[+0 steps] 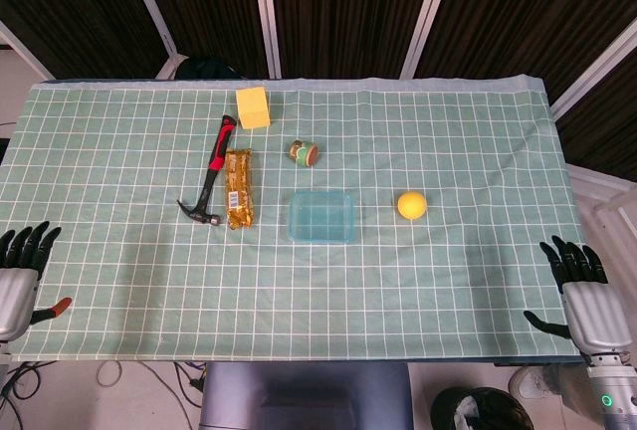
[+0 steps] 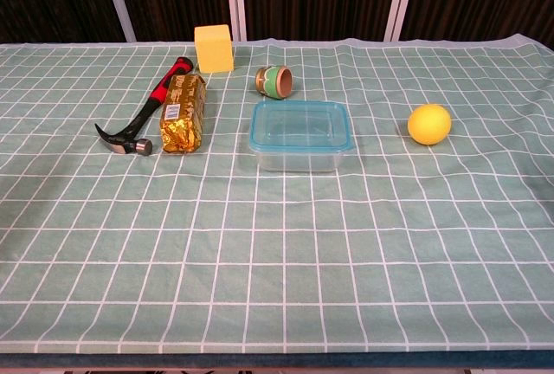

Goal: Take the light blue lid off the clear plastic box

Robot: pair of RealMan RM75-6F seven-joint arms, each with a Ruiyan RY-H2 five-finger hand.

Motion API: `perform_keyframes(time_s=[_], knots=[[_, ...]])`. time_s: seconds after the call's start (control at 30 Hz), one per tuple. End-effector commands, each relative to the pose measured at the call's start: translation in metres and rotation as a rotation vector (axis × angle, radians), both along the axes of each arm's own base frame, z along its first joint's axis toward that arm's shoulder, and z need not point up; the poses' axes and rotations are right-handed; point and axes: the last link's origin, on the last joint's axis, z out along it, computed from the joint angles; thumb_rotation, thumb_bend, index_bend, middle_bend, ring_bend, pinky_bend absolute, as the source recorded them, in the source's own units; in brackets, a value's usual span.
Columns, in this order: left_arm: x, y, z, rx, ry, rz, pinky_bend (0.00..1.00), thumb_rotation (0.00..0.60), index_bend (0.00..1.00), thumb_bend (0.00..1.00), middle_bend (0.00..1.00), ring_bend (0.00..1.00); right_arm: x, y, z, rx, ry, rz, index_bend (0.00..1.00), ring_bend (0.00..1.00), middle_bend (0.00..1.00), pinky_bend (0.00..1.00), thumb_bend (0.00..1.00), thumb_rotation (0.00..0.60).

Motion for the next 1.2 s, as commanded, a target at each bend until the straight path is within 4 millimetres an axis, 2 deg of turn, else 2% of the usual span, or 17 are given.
perform_keyframes(time_s=[0.03,0.37,0.6,0.83,1.03,1.1,1.2], knots=[[0.001,0.000,0.000,-0.003,0.001,-0.002,0.02,0.600,0.00,0.00,0.00,0.00,-0.001,-0.001,0.000,0.000,0.008,-0.002,0.00,0.00,0.00,0.00,0.24,0.600],[0.000,-0.003,0.002,-0.009,-0.004,0.003,0.02,0.600,0.00,0.00,0.00,0.00,-0.001,0.000,0.004,-0.016,-0.015,-0.022,0.00,0.00,0.00,0.00,0.24,0.600],[0.002,0.000,-0.004,-0.022,-0.008,0.011,0.02,0.600,0.00,0.00,0.00,0.00,-0.001,0.000,0.007,-0.039,-0.017,-0.010,0.00,0.00,0.00,0.00,0.24,0.600],[0.010,0.004,-0.008,-0.026,0.007,-0.008,0.02,0.600,0.00,0.00,0.00,0.00,-0.004,-0.001,0.012,-0.060,-0.015,-0.020,0.00,0.00,0.00,0.00,0.24,0.600],[0.041,0.019,-0.019,-0.062,-0.033,-0.037,0.02,0.600,0.00,0.00,0.00,0.00,-0.003,-0.001,0.008,-0.050,-0.018,-0.018,0.00,0.00,0.00,0.00,0.24,0.600],[0.069,0.033,-0.032,-0.107,-0.050,-0.082,0.02,0.600,0.00,0.00,0.00,0.00,-0.003,-0.001,0.007,-0.045,-0.025,-0.023,0.00,0.00,0.00,0.00,0.24,0.600],[0.099,0.051,-0.046,-0.157,-0.045,-0.111,0.02,0.600,0.00,0.00,0.00,0.00,-0.004,-0.002,0.006,-0.041,-0.035,-0.034,0.00,0.00,0.00,0.00,0.24,0.600]])
